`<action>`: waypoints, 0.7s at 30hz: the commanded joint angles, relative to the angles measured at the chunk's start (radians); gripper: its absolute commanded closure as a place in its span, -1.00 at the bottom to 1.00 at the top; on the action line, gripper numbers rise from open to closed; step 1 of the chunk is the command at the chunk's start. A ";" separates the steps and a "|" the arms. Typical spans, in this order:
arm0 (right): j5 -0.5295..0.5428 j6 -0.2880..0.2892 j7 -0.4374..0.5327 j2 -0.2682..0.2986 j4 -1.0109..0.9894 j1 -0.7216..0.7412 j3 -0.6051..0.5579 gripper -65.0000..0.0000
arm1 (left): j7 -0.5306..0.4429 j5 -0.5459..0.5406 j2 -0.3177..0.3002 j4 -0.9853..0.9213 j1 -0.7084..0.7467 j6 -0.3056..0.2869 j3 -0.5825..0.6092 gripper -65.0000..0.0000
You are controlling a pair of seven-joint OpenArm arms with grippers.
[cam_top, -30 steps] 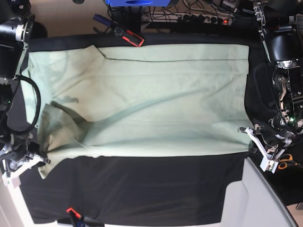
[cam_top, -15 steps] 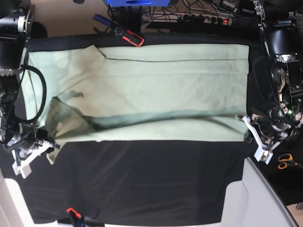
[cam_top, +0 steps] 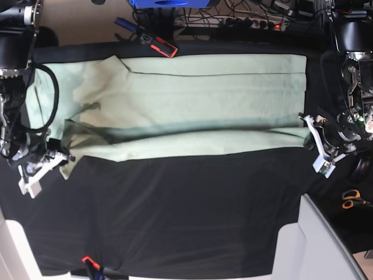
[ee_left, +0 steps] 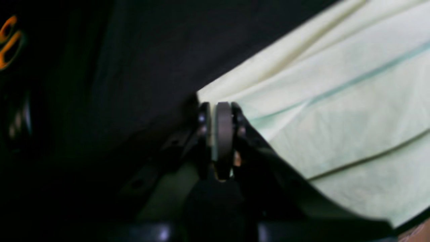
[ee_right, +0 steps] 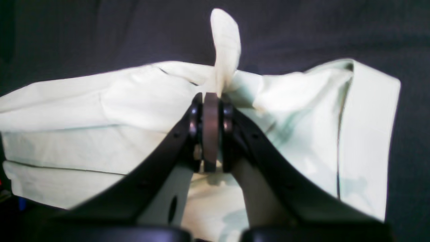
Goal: Fold the T-shirt properly
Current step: 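Lay the shirt flat and release it with both grippers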
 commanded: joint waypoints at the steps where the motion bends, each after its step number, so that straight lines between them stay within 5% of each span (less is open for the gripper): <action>1: 0.009 0.004 0.018 0.014 0.020 0.012 0.007 1.00 | -0.012 -0.002 -0.017 0.017 0.001 -0.004 -0.006 0.92; 10: 0.009 0.001 0.024 0.014 0.021 -0.041 0.010 1.00 | -0.015 -0.002 -0.018 0.017 0.037 -0.002 0.127 0.92; 16: 0.009 0.001 0.025 0.011 0.023 -0.089 0.114 1.00 | -0.015 0.005 -0.022 0.017 0.045 0.001 0.184 0.92; 21: 0.009 0.001 0.025 0.013 0.024 -0.114 0.128 1.00 | -0.018 0.159 -0.011 0.017 0.047 -0.004 0.244 0.92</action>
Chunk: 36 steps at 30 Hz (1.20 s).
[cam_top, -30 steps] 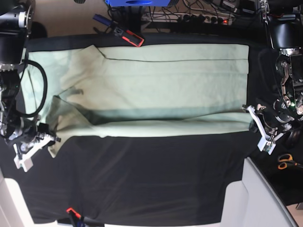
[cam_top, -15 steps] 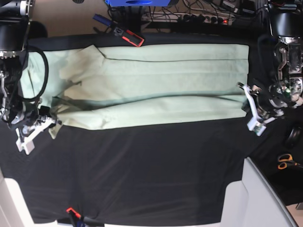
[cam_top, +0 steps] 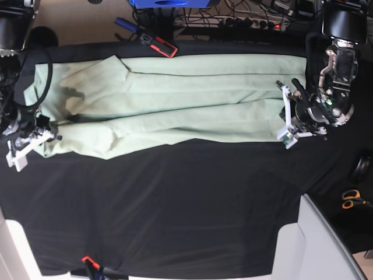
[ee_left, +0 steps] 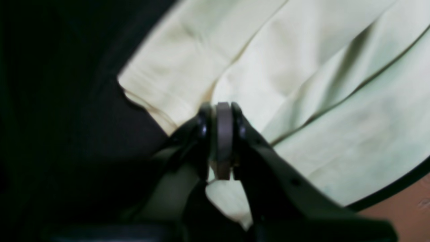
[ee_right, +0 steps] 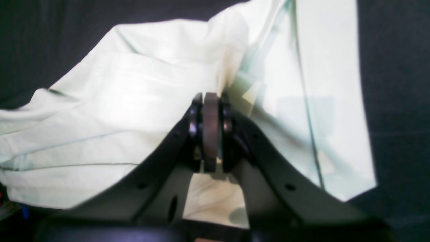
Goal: Fold the T-shirt properly
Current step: 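Lay the shirt flat and release it with both grippers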
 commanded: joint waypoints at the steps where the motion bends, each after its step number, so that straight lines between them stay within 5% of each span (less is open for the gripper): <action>1: 0.005 0.001 0.013 0.016 0.028 0.006 0.005 1.00 | -0.013 0.008 -0.016 0.016 -0.015 -0.003 0.001 0.92; 21: 0.005 -0.002 0.035 -0.102 0.025 -0.052 0.110 1.00 | -0.012 0.025 -0.056 0.015 -0.017 -0.003 -0.005 0.92; 26: 0.011 -0.128 0.031 -0.131 0.025 -0.057 0.170 0.98 | -0.008 0.025 -0.056 0.015 -0.023 -0.003 -0.005 0.92; 36: 0.015 -0.146 -0.010 -0.200 0.029 -0.056 0.251 -0.21 | -0.007 0.025 -0.076 0.015 -0.027 -0.003 -0.007 0.89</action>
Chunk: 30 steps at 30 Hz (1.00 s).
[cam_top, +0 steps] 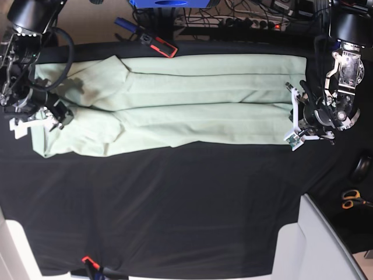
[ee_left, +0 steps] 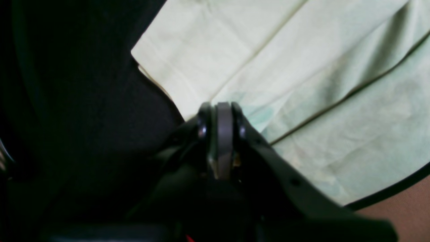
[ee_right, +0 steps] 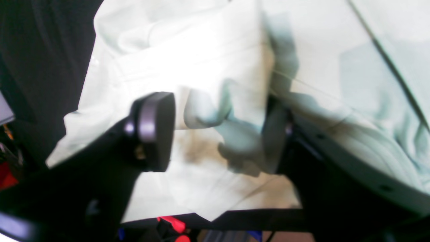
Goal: Fold the T-shirt properly
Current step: 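Lay the shirt flat and release it with both grippers, then move the right gripper over the shirt's middle and grasp the fold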
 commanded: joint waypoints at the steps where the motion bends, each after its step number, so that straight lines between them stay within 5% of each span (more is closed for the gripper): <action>1: 0.013 0.004 0.012 0.008 0.019 0.013 0.009 -0.25 | 0.000 0.002 -0.036 0.014 -0.010 -0.002 -0.009 0.89; 9: 0.005 0.001 0.021 -0.004 0.174 -0.001 0.010 -0.26 | 0.047 -0.009 -0.048 0.024 -0.007 -0.002 -0.076 0.86; 14: 0.011 -0.078 0.018 -0.006 0.233 -0.001 0.044 -0.27 | 0.055 0.002 -0.031 0.131 0.028 -0.002 -0.147 -0.02; 18: 0.011 -0.078 0.019 -0.004 0.231 0.002 0.044 -0.27 | 0.055 0.000 -0.031 0.208 0.068 -0.002 -0.152 -0.34; 22: 0.011 -0.076 0.021 -0.006 0.231 0.002 0.044 -0.27 | 0.055 -0.012 -0.023 0.225 0.091 0.001 -0.202 -0.39; 30: 0.011 -0.032 0.021 -0.006 0.226 -0.013 0.044 -0.27 | 0.055 -0.014 0.173 0.209 0.142 -0.005 -0.612 -0.39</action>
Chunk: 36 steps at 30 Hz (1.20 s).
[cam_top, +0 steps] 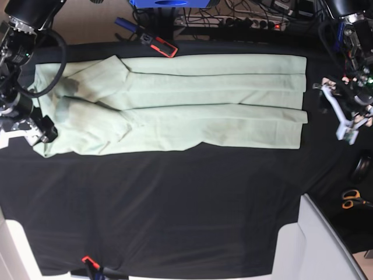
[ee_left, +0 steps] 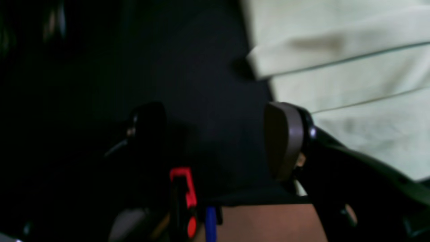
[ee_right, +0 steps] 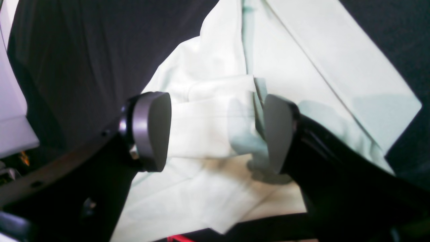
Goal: Fold the T-shirt properly
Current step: 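Move the right gripper over the shirt's middle and grasp the fold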
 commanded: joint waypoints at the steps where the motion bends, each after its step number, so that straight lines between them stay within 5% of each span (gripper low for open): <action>1: 0.013 0.020 0.011 0.010 0.016 0.005 0.002 -0.27 | -0.020 -0.020 -0.013 -0.002 -0.010 -0.007 -0.033 -0.39; 9: 0.012 0.034 0.011 0.008 0.022 -0.010 -0.007 -0.27 | -0.022 -0.413 -0.046 -0.260 0.014 -0.020 -0.120 -0.71; 14: 0.012 0.085 0.009 0.014 0.027 -0.030 -0.062 -0.26 | -0.026 -0.455 -0.054 -0.291 0.016 -0.020 -0.117 -0.70; 17: 0.004 0.141 0.023 0.016 0.120 -0.064 -0.168 -0.25 | -0.031 -0.455 -0.059 -0.284 0.040 -0.020 -0.120 -0.49; 20: 0.004 0.140 0.061 0.051 0.235 -0.102 -0.322 -0.25 | -0.104 -0.448 -0.063 -0.258 0.085 -0.020 -0.143 -0.04; 26: 0.004 0.138 0.095 0.113 0.257 -0.079 -0.724 -0.12 | -0.242 -0.107 -0.017 -0.254 0.125 -0.020 -0.303 1.00; 32: 0.004 0.105 0.118 0.074 0.111 0.042 -0.988 1.00 | -0.404 0.243 0.075 -0.252 0.125 -0.020 -0.428 0.97; 36: 0.006 0.066 0.141 0.005 -0.073 0.156 -1.112 0.99 | -0.440 0.302 0.113 -0.243 0.134 -0.020 -0.461 0.98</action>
